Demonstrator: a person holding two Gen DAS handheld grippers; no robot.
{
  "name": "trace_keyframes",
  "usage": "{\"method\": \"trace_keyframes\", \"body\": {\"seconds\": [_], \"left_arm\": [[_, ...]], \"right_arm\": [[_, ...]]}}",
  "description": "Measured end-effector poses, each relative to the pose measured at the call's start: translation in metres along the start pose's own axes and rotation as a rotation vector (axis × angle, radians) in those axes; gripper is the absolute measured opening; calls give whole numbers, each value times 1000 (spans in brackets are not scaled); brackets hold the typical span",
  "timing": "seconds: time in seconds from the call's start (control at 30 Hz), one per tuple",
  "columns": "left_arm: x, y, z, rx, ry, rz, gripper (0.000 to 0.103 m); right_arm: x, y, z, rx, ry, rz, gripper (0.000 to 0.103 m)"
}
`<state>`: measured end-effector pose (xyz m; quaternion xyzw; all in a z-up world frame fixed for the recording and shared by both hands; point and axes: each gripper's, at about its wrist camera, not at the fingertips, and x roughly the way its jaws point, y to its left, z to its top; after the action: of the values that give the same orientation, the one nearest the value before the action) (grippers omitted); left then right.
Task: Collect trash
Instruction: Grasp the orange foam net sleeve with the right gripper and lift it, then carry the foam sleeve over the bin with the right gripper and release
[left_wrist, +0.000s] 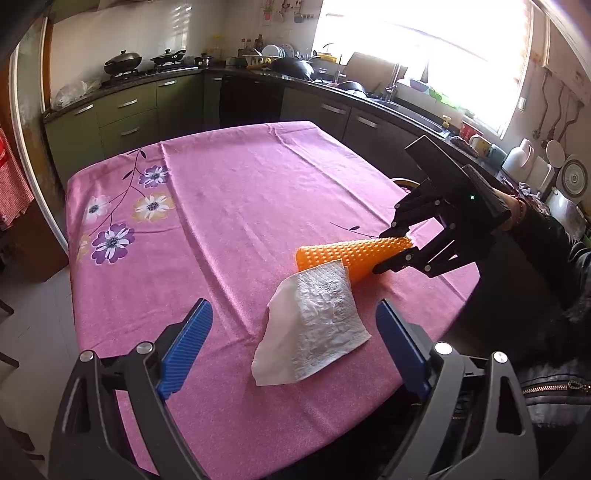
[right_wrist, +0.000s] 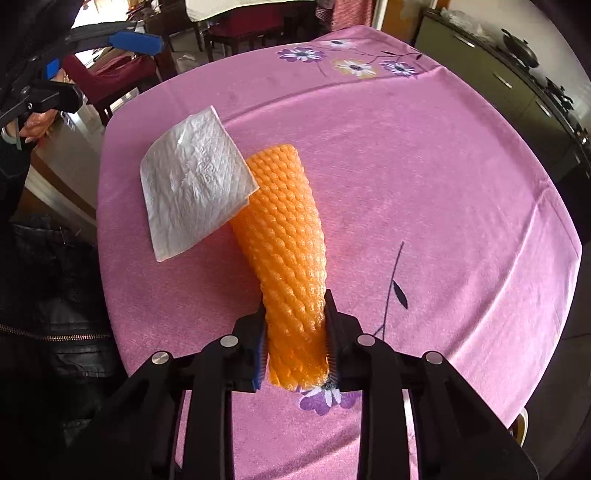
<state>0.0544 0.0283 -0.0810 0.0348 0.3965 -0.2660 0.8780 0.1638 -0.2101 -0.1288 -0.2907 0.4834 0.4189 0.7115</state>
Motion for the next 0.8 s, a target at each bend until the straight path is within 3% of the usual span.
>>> {"method": "trace_keyframes", "body": {"seconds": [0.2,0.4,0.63,0.8], "left_arm": [[2,-3,2,10,5,-3,85],[3,-13,9,40,5,-17,85],[8,-23,15,74,9,-38,85],[7,-28,19,90,9,-37,86]], "right_arm": [[-27,-20,-23,160,-98,-27,25],[-80,-57,-79,397,-198,-157,26],[-120,-126,-179,778,-183,-372,26],[-116,-162,-228,969,-132,-412,26]]}}
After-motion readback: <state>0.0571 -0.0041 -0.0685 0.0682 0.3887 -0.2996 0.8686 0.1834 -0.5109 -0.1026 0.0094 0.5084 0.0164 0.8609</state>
